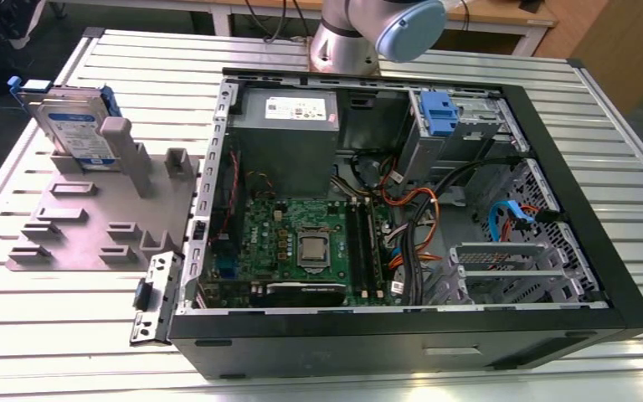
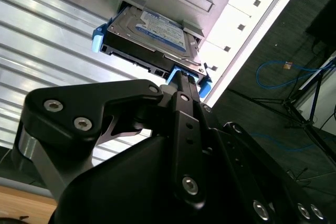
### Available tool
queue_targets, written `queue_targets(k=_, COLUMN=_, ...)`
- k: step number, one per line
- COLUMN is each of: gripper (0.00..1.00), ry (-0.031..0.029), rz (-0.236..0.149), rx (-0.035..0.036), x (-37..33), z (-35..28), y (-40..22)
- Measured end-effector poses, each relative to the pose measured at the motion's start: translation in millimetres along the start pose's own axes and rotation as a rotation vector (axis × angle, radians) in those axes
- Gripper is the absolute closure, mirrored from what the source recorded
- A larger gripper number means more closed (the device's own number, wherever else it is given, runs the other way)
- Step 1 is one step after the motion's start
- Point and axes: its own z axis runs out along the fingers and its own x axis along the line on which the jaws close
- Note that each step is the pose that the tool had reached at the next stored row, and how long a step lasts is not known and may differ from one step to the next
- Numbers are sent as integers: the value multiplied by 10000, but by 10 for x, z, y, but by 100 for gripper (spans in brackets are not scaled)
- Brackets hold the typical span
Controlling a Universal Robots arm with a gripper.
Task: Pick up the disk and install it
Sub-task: 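Pick up the disk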
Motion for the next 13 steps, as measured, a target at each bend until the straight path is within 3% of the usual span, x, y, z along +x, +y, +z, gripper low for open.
queue_targets(k=8, gripper=89, ry=-8, rz=201, rx=-3, x=0, z=1, y=0)
queue_targets(k=13, gripper=89, ry=-43, rz=1054, rx=-11, x=0, z=7, y=-1)
